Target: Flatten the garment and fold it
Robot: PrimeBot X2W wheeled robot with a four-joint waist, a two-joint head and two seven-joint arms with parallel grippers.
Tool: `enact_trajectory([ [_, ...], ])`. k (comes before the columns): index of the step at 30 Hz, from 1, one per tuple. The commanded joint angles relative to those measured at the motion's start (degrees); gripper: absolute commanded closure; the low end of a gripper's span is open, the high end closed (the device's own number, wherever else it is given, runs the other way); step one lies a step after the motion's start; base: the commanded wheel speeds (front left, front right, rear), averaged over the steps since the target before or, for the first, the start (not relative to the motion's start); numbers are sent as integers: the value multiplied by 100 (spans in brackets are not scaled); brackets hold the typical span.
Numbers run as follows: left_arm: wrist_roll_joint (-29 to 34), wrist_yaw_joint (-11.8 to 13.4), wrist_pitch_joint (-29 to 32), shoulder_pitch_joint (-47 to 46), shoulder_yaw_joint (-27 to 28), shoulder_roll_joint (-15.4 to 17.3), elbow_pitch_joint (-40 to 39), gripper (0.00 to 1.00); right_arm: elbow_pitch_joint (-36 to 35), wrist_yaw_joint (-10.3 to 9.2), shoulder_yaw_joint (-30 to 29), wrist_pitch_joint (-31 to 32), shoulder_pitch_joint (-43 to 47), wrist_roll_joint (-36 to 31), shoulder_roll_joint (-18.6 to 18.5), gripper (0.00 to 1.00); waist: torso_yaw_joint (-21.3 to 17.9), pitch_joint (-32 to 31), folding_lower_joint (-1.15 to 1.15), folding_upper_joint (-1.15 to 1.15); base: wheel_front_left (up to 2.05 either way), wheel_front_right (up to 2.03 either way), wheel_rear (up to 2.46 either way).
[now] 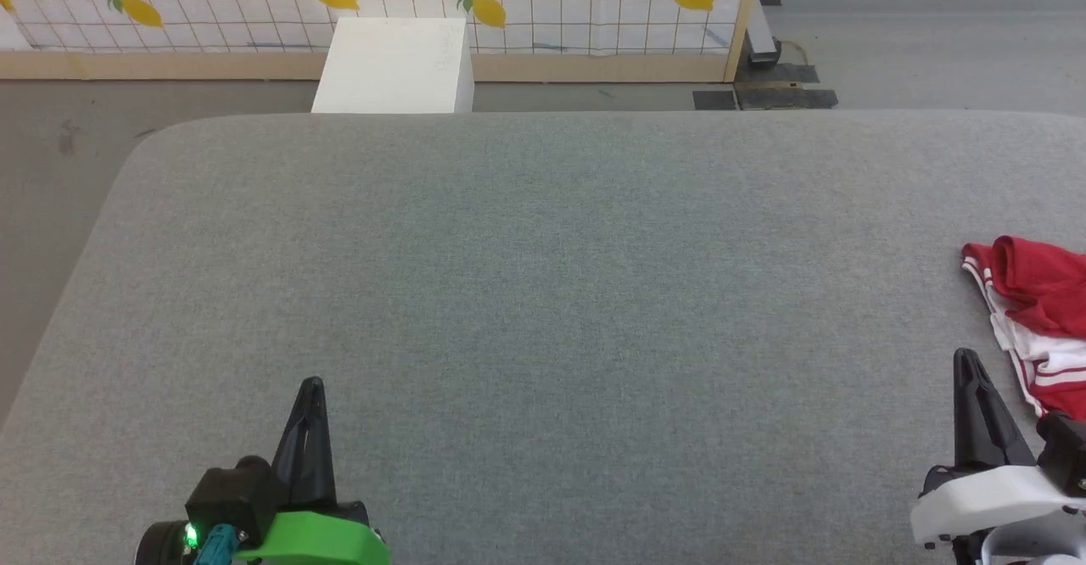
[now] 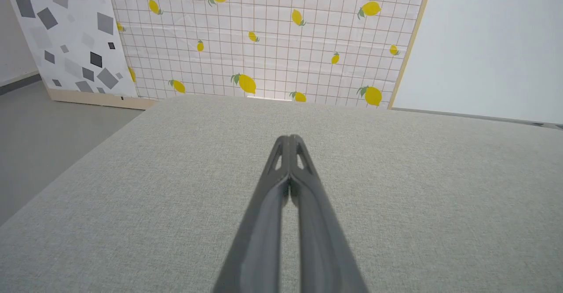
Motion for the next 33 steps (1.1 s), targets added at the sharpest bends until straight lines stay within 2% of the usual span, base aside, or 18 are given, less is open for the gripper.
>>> enact_trajectory([
  [1, 111, -45, 31, -98, 22, -33, 18, 100, -45, -2, 44, 34, -24, -29, 1, 100, 3, -2, 0, 0, 0, 0, 0],
  [33, 453, -133, 462, -295, 177, -100, 86, 100, -281, -4, 471, 382, -67, -179, 4, 100, 76, -60, 0, 0, 0, 0, 0],
])
